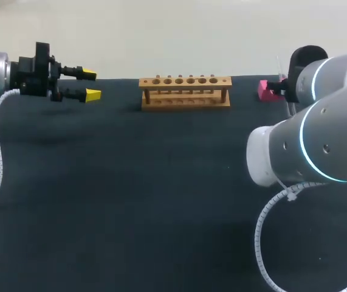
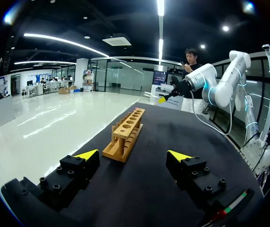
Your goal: Grasp the test tube, adjust it, and insert it.
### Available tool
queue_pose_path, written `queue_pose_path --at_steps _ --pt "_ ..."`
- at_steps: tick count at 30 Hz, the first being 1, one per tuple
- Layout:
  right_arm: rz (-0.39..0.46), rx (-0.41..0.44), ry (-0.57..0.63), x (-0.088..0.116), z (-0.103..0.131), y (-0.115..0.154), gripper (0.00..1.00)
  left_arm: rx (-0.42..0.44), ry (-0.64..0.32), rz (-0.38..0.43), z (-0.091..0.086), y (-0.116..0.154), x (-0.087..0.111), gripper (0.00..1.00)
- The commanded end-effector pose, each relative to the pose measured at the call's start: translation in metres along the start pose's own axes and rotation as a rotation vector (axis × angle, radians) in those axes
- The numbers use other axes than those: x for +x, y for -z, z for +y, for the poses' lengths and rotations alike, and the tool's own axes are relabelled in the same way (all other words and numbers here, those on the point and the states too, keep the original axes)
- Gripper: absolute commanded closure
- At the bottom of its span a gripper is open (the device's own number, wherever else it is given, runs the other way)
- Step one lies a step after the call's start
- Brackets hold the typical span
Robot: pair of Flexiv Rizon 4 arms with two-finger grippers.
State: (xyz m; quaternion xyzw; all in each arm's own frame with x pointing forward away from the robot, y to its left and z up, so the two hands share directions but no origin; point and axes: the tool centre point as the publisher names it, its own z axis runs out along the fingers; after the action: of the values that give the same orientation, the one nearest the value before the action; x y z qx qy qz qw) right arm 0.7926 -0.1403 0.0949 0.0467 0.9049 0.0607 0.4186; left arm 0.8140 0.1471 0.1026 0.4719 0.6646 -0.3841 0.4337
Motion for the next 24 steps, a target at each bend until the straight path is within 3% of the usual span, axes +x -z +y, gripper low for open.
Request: queue_pose_path --at_steps 1,12,24 --pt "0.001 0.036 -0.001 -0.001 0.003 0.000 1.00 -0.005 -0.003 -0.003 -0.002 0.001 0.001 0.00" --pt "0.001 0.036 -0.001 -0.001 0.003 0.000 1.00 -0.005 -0.003 -0.003 -0.002 0.001 0.001 0.00" --pt "-0.025 0.056 -0.019 -0.009 0.043 0.009 1.00 -0.005 -0.003 -0.003 -0.002 0.001 0.001 0.00"
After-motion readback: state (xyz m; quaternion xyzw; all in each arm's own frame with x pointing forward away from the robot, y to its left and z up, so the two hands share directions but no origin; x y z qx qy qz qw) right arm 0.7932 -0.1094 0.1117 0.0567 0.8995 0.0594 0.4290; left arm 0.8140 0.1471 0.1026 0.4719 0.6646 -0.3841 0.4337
